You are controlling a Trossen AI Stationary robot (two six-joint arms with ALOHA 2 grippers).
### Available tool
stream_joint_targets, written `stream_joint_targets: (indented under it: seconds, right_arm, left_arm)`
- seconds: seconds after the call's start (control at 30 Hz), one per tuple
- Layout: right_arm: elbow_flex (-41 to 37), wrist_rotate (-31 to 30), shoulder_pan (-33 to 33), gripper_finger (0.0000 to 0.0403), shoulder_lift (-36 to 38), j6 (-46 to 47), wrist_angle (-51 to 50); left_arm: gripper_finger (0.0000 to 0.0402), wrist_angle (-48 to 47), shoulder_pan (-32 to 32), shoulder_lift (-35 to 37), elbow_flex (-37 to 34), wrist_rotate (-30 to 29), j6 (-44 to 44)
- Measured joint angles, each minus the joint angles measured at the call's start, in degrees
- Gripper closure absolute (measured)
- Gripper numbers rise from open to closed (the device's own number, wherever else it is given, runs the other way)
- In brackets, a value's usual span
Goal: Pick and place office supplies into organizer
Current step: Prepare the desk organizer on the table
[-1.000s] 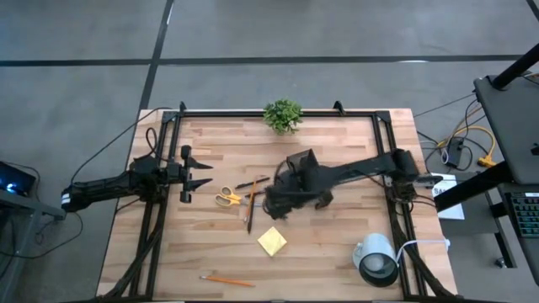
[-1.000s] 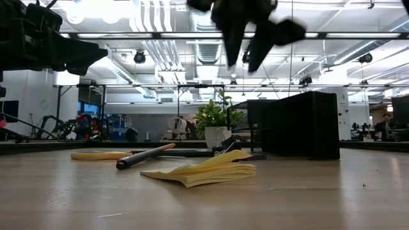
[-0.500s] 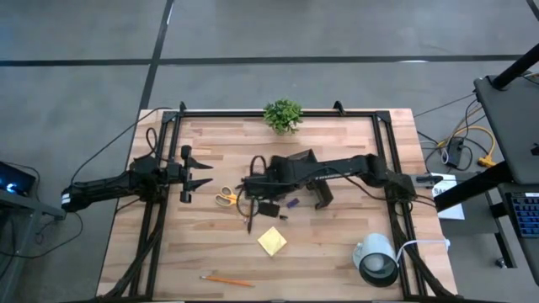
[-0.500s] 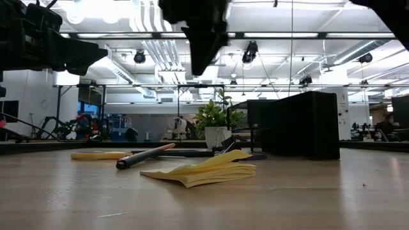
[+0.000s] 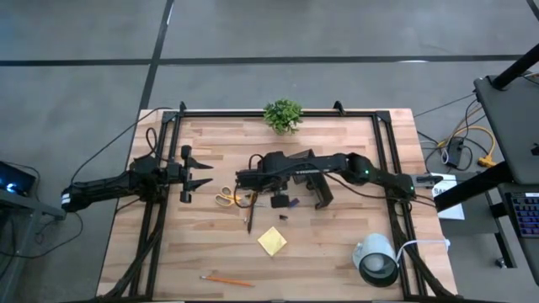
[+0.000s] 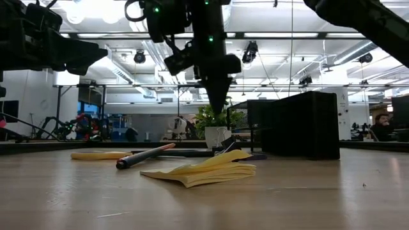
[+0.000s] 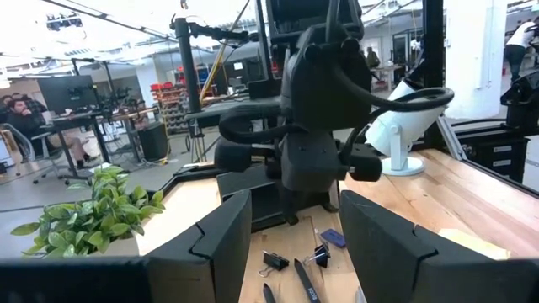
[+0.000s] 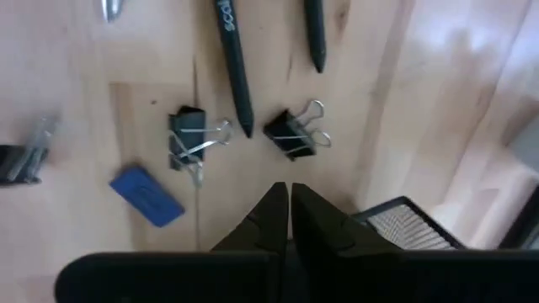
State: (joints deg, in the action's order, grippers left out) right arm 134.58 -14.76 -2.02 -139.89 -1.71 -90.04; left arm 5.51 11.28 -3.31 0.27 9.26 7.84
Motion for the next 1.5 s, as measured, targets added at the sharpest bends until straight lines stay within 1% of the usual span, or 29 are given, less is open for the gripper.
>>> stream_joint_targets:
  seconds: [0.1,0.23,0.47,0.63,0.67,0.7,0.73,0.83,0.87,0.9,0.93,1.03,1.13,1.2,1.27,1.37,1.4,1.43,1.47,1.5]
  right_arm:
    - [0.1,-3.3,-0.1,0.0394,0.1,-3.4,0.0]
    - [-0.2,-3.7,0.5,0.0394,-0.4,-6.2,0.0]
    - [-0.8,-9.3,0.9,0.0394,0.1,-6.0,0.0]
    - [-1.6,-9.3,1.0,0.0394,1.7,-4.3,0.0]
    - [-2.0,-9.1,1.0,0.0394,1.9,-2.8,0.0]
    - [-2.3,-7.8,1.0,0.0394,2.3,-0.9,0.0]
    - [-2.5,-4.6,1.0,0.0394,2.7,0.9,0.0]
    - [-2.5,9.3,1.0,0.0394,5.1,7.4,0.2]
    - [-2.5,12.7,0.8,0.0394,6.2,8.8,0.6]
    - [-2.2,15.1,0.5,0.0394,7.4,9.7,0.8]
    - [-2.0,16.1,0.0,0.0394,8.9,10.3,0.9]
    - [-1.8,15.3,-1.3,0.0394,14.7,14.7,1.8]
    - [-1.7,10.7,-2.5,0.0394,22.6,22.3,2.3]
    - [-1.9,6.8,-2.7,0.0393,28.0,29.3,2.4]
    - [-3.0,4.1,-2.7,0.0387,32.9,37.8,2.4]
    - [-5.7,1.3,-2.7,0.0361,38.4,49.0,2.4]
    - [-6.8,0.9,-2.8,0.0348,39.8,51.9,2.4]
    - [-8.1,0.6,-3.1,0.0334,41.0,54.5,2.4]
    - [-9.4,0.4,-3.5,0.0319,41.8,56.9,2.3]
    - [-10.5,0.2,-3.9,0.0303,42.5,58.9,2.0]
  left_arm:
    - [0.0235,0.0,0.0,0.0,0.0,0.0,0.0]
    - [0.0235,0.0,0.0,0.0,0.0,0.0,0.0]
    - [0.0235,0.0,0.0,0.0,0.0,0.0,0.0]
    - [0.0235,0.0,0.0,0.0,0.0,0.0,0.0]
    - [0.0235,0.0,0.0,0.0,0.0,0.0,0.0]
    - [0.0235,0.0,0.0,0.0,0.0,0.0,0.0]
    - [0.0235,0.0,0.0,0.0,0.0,0.0,0.0]
    - [0.0235,0.0,0.0,0.0,0.0,0.0,0.0]
    - [0.0235,0.0,0.0,0.0,0.0,0.0,0.0]
    - [0.0235,0.0,0.0,0.0,0.0,0.0,0.0]
    - [0.0235,0.0,0.0,0.0,0.0,0.0,0.0]
    - [0.0235,0.1,0.0,0.0,0.0,-0.2,1.1]
    - [0.0235,3.5,0.0,-0.4,0.0,-2.3,9.5]
    - [0.0235,5.5,0.1,-0.3,0.0,-2.3,11.9]
    - [0.0235,8.0,0.1,-0.3,0.0,-2.3,12.1]
    - [0.0235,9.6,0.1,-0.2,0.0,-2.3,12.0]
    - [0.0235,11.0,0.0,-0.2,0.0,-2.3,10.7]
    - [0.0235,12.4,0.0,-0.2,0.0,-2.3,6.4]
    - [0.0235,14.1,0.0,-0.5,0.0,-2.6,-0.8]
    - [0.0235,15.5,0.0,-0.8,0.0,-3.6,-10.3]
